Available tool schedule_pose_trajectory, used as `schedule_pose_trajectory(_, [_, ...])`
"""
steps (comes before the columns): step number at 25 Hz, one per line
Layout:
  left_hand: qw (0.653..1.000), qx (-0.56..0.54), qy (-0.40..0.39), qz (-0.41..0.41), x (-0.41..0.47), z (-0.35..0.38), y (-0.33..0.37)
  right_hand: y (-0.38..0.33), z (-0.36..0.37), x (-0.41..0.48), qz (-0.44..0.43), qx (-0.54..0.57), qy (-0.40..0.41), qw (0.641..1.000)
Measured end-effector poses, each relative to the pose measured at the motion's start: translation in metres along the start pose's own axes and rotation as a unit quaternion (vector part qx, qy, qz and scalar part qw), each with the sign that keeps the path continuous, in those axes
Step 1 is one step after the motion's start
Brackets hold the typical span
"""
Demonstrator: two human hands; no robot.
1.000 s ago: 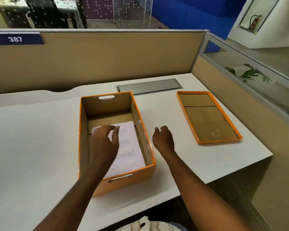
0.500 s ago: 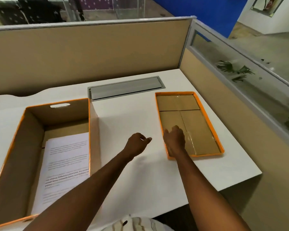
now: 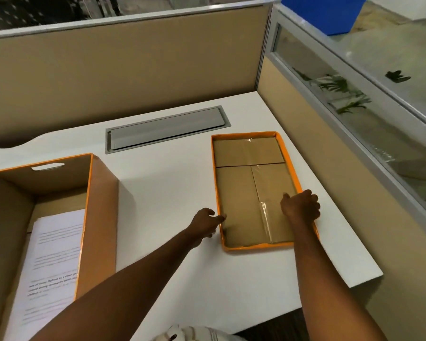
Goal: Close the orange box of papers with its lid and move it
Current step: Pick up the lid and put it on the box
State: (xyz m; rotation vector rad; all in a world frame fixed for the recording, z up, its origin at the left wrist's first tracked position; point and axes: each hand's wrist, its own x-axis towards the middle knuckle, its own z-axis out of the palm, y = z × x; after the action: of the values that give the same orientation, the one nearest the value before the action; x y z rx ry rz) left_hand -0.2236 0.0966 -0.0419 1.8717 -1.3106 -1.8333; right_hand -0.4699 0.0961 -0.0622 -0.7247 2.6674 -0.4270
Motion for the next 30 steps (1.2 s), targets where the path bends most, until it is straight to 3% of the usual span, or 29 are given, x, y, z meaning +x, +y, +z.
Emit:
schedule_pose_trajectory(5, [0.998,-0.063,0.017,-0.009,0.008,0.011,-0.003,0.008,0.01,0.007,0.016,-0.024,-0.021,0.999])
schedule_pose_trajectory(8, [0.996,0.004,0.085,0.005,0.008,0.006,-0.005,0.005,0.006,0.005,0.02,-0.018,-0.037,0.999])
schedule_pose_trajectory(13, [0.989,0.052,0.136,-0.017,0.002,-0.013,-0.013,-0.018,-0.031,-0.016,-0.002,0.043,-0.205,0.978])
schedule_pose_trajectory(15, [0.986,0.087,0.14,-0.027,-0.008,-0.02,-0.012,-0.03,-0.051,-0.031,-0.045,0.093,-0.237,0.966])
schedule_pose_trajectory(17, [0.963,0.189,0.189,-0.021,-0.022,-0.027,-0.004,-0.046,-0.067,-0.053,-0.107,0.155,-0.22,0.957])
schedule_pose_trajectory(19, [0.955,0.197,0.215,0.051,-0.04,-0.033,0.013,-0.065,-0.079,-0.084,-0.166,0.172,-0.181,0.954])
schedule_pose_trajectory(23, [0.971,0.014,0.13,0.201,-0.086,-0.058,0.058,-0.099,-0.092,-0.162,-0.239,0.11,-0.099,0.96])
schedule_pose_trajectory(30, [0.967,-0.106,-0.027,0.232,-0.163,-0.136,0.078,-0.14,-0.099,-0.316,-0.332,-0.007,0.042,0.942])
